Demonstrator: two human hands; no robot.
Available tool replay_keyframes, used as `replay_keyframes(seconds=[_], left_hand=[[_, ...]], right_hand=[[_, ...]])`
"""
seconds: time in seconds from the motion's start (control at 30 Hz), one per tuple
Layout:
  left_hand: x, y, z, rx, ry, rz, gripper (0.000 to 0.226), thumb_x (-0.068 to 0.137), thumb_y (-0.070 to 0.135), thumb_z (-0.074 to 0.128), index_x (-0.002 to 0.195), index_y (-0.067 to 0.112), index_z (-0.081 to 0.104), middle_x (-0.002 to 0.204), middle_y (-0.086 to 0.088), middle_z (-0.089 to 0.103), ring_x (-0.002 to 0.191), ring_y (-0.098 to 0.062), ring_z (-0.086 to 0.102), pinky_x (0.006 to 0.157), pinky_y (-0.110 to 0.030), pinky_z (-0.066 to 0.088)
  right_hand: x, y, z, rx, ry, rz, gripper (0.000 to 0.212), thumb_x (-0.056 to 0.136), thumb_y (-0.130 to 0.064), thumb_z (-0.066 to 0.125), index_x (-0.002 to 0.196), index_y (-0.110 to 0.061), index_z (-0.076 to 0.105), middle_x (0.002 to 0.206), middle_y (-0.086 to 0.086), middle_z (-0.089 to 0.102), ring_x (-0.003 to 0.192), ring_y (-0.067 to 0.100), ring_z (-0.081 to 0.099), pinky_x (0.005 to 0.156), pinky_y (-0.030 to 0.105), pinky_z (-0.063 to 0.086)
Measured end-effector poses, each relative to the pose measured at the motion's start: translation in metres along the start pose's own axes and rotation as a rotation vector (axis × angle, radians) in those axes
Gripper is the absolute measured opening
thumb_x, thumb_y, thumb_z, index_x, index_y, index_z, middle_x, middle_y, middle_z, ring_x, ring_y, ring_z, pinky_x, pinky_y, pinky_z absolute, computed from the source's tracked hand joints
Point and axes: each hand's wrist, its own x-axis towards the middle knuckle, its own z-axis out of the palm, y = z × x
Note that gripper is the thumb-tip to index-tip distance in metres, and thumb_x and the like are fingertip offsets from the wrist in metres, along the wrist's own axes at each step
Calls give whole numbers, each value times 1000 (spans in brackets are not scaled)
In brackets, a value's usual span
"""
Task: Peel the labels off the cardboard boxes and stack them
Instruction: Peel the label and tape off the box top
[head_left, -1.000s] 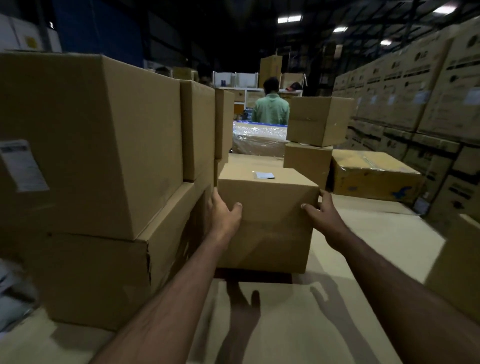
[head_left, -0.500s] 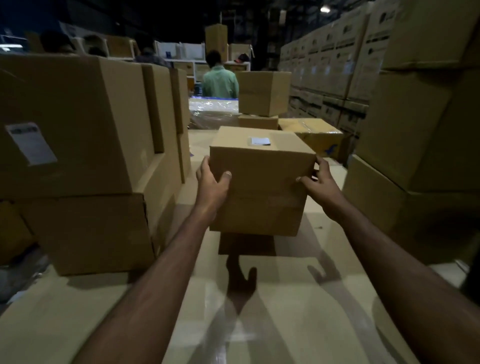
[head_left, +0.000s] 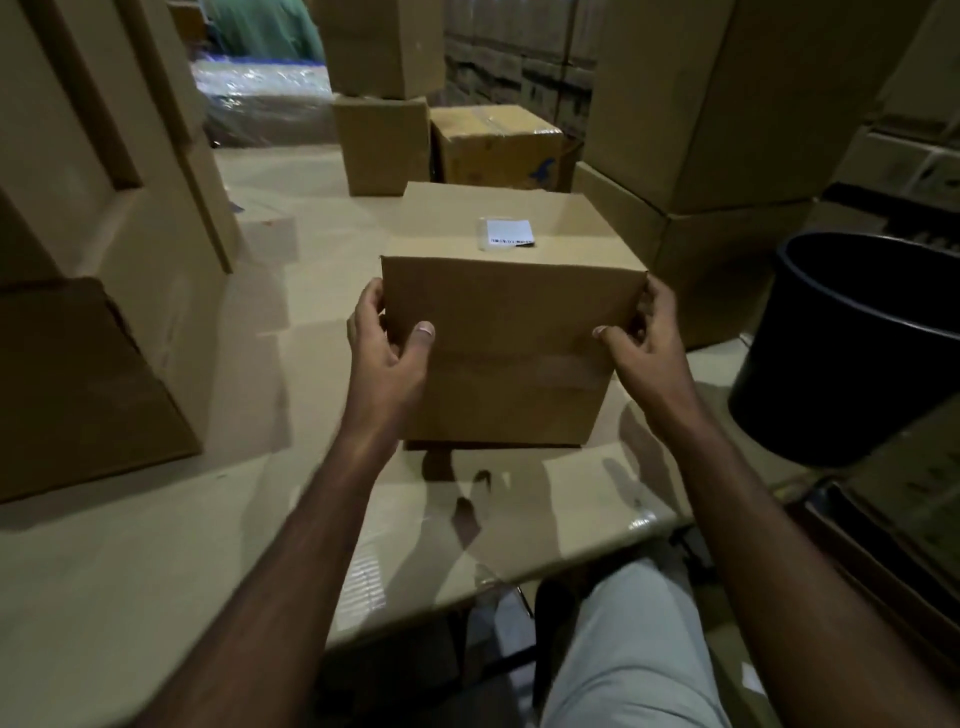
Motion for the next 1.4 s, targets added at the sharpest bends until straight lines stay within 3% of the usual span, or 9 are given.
replay_keyframes(seconds=[0.13,0.37,0.5,0.67,0.8,0.9,1.03,1.23,1.4], left_hand=[[-7,-7,11,-43,51,27,47,98,12,58,139,27,39,147,-4,42,125,-6,50,97,-17,47],[-6,-6,11,107,224,9,27,103,24,50,129,18,47,128,-1,53,105,0,53,83,-6,44],[18,17,4,126,287,-109,42,109,36,28,127,13,58,125,-3,58,112,-13,53,92,-26,39],[91,55,3,65,104,-376,53,106,46,29,139,11,52,133,-6,55,113,-20,53,98,-34,44],[118,81,18,26,-81,-511,49,103,46,48,136,10,51,120,-1,54,92,-8,65,60,-23,54],[123,77,24,241,-182,-532,42,101,47,52,121,11,59,103,2,65,95,-12,65,73,-25,53],[118,64,17,481,-167,-431,62,98,50,55,144,9,46,133,-14,55,114,-31,58,100,-45,51],[86,56,4,271,-140,-287,49,100,40,56,141,18,41,123,-5,60,106,-23,60,88,-39,53],[64,60,5,136,-53,-215,42,98,30,58,131,19,36,117,-1,58,100,-16,59,74,-33,51]], right_hand=[[-10,5,-5,-9,84,-9,67,95,-18,61,149,-29,23,140,-3,44,122,11,50,89,22,51],[-8,8,-1,22,181,-44,39,101,-39,49,137,-28,39,130,0,52,114,9,53,82,19,47],[29,-13,-19,41,182,54,45,96,-57,36,126,-26,49,118,-3,57,109,13,55,84,33,46],[87,-55,-33,40,-46,326,55,96,-63,42,128,-21,57,114,-1,60,100,14,57,69,31,43],[105,-69,-22,-86,-133,446,45,95,-61,49,107,-19,60,86,-2,51,64,8,44,48,22,36],[107,-67,-15,-241,-147,434,51,97,-56,50,128,-17,56,113,6,57,81,14,52,57,27,39],[100,-60,-12,-403,-167,298,58,99,-52,46,140,-11,47,130,5,57,92,15,54,66,30,42],[66,-55,-22,-303,-125,131,52,99,-47,52,140,-16,44,103,-6,57,86,7,58,63,27,46],[46,-48,-32,-208,-109,0,56,96,-42,60,144,-23,39,119,-7,55,106,15,61,84,39,56]])
